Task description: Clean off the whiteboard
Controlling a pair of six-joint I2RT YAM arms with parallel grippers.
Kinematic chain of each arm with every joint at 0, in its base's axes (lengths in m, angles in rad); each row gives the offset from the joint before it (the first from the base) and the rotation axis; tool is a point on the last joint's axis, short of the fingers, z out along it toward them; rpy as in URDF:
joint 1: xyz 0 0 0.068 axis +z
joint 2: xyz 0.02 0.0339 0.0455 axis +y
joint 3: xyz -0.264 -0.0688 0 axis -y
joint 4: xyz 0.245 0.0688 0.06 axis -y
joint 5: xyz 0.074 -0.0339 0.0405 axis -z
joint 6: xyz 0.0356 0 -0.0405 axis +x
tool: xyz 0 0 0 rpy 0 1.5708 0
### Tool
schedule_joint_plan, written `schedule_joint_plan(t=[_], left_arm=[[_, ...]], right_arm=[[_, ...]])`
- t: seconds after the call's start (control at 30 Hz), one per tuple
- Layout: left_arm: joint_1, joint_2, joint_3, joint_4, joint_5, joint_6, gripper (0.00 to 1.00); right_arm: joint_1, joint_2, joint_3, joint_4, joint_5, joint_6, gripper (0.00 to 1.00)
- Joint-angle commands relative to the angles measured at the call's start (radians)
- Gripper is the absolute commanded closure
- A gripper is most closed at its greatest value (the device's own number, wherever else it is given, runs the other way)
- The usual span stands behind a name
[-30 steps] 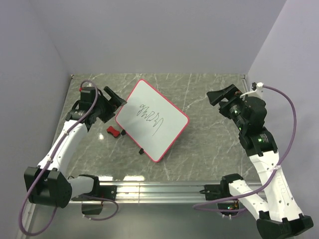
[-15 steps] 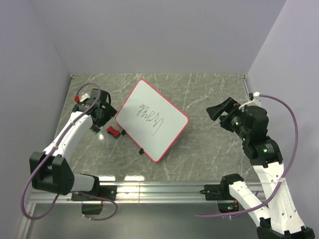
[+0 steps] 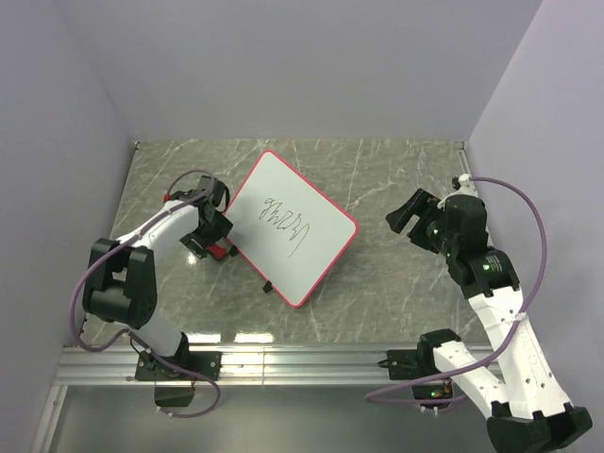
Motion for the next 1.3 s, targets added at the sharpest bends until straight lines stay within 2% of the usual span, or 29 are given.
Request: schedule_joint_plan(t=[0.0,0.2,0.3,0.63,0.77,0.93,1.13,1.17,1.27], left_arm=[[-0.02,0.015,-0.001,0.028,-0.007,-0.027,0.24],[-0.02,0.074,0.02,0.004,-0.01,-0.024,0.27],[-0.021,0.065,0.013,0.001,-0.027,-0.024,0.3],[-0.017,0.094,-0.015,0.038,-0.039,-0.007,0.28],[0.021,0.108,-0.029,0.062,-0.024,0.008,0.3],[0.077,0.099,-0.072,0.142,0.012,0.04,0.41],[0.077,0.099,-0.087,0.211,0.068,0.072,0.54],[0.077,0.099,-0.096,0.238,0.082,0.085,0.55],[0.074,0.105,-0.098,0.252,0.107,0.095,0.67]], right_arm=[[0.018,0.011,0.011,0.057,0.049,-0.065,0.12],[0.017,0.025,0.017,0.052,0.111,-0.09,0.12],[0.018,0.034,0.017,0.057,0.103,-0.095,0.12],[0.017,0.073,0.023,0.074,0.1,-0.102,0.12],[0.018,0.086,0.044,0.077,0.085,-0.104,0.12],[0.018,0.099,0.057,0.083,0.074,-0.105,0.12],[0.017,0.148,0.132,0.126,0.045,-0.133,0.12],[0.018,0.158,0.149,0.135,0.016,-0.15,0.12],[0.018,0.224,0.221,0.183,-0.087,-0.179,0.12]])
